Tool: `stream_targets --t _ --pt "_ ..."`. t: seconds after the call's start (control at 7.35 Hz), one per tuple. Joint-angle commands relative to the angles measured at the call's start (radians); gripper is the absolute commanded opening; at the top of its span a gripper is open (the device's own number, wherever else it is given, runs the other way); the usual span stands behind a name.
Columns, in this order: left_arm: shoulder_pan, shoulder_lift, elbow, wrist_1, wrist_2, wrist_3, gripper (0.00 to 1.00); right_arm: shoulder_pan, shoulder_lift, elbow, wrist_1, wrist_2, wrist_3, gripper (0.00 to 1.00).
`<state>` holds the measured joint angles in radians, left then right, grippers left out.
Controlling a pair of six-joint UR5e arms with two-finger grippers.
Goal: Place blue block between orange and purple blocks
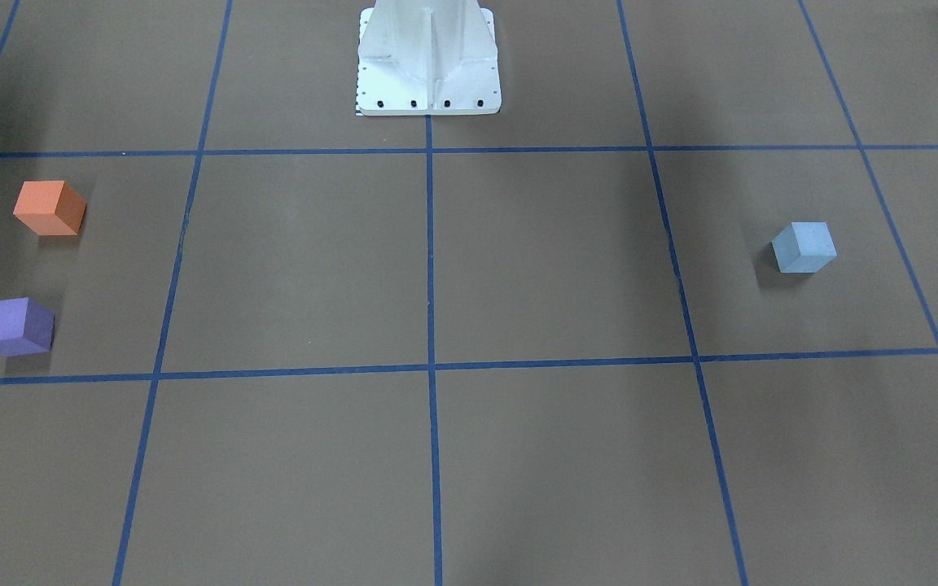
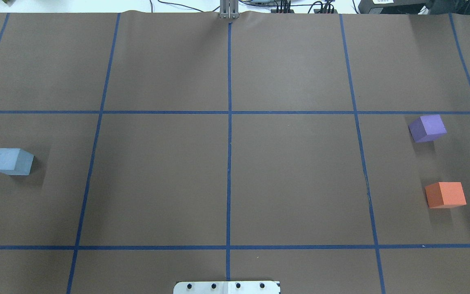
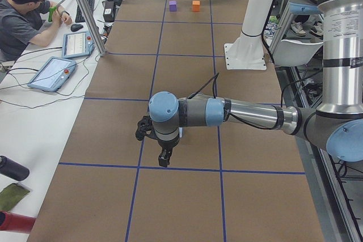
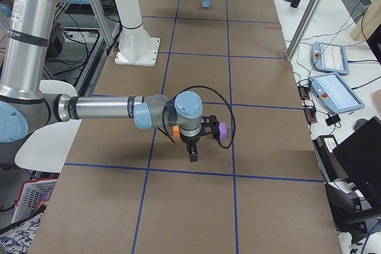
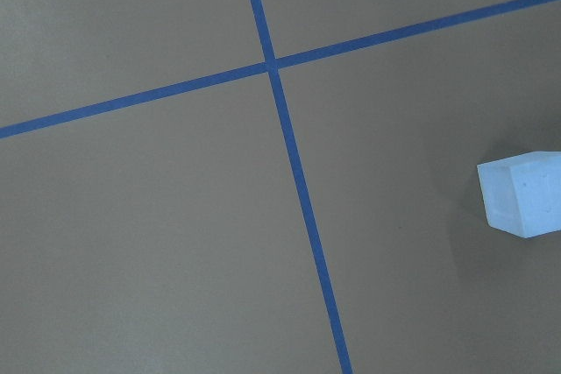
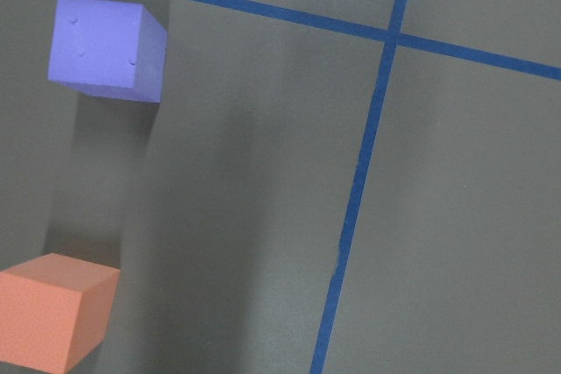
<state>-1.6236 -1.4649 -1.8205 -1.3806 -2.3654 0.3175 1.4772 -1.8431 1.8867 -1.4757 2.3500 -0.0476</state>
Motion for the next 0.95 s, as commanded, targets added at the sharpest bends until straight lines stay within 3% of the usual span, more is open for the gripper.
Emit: stream_targets --t 0.0,0.41,0.82 --pt "-0.001 0.006 -0.003 -0.014 0.0 0.0 1.0 0.0 -0.001 0.0 0.0 0.0 0.0 1.0" --pt "0.002 -0.003 -0.013 -0.07 0.003 -0.005 1.0 0.0 0.001 0.002 0.0 0.0 0.0 1.0" --pt "0.022 -0.078 0.107 -0.206 -0.009 -0.075 1.0 0.0 0.001 0.002 0.0 0.0 0.002 1.0"
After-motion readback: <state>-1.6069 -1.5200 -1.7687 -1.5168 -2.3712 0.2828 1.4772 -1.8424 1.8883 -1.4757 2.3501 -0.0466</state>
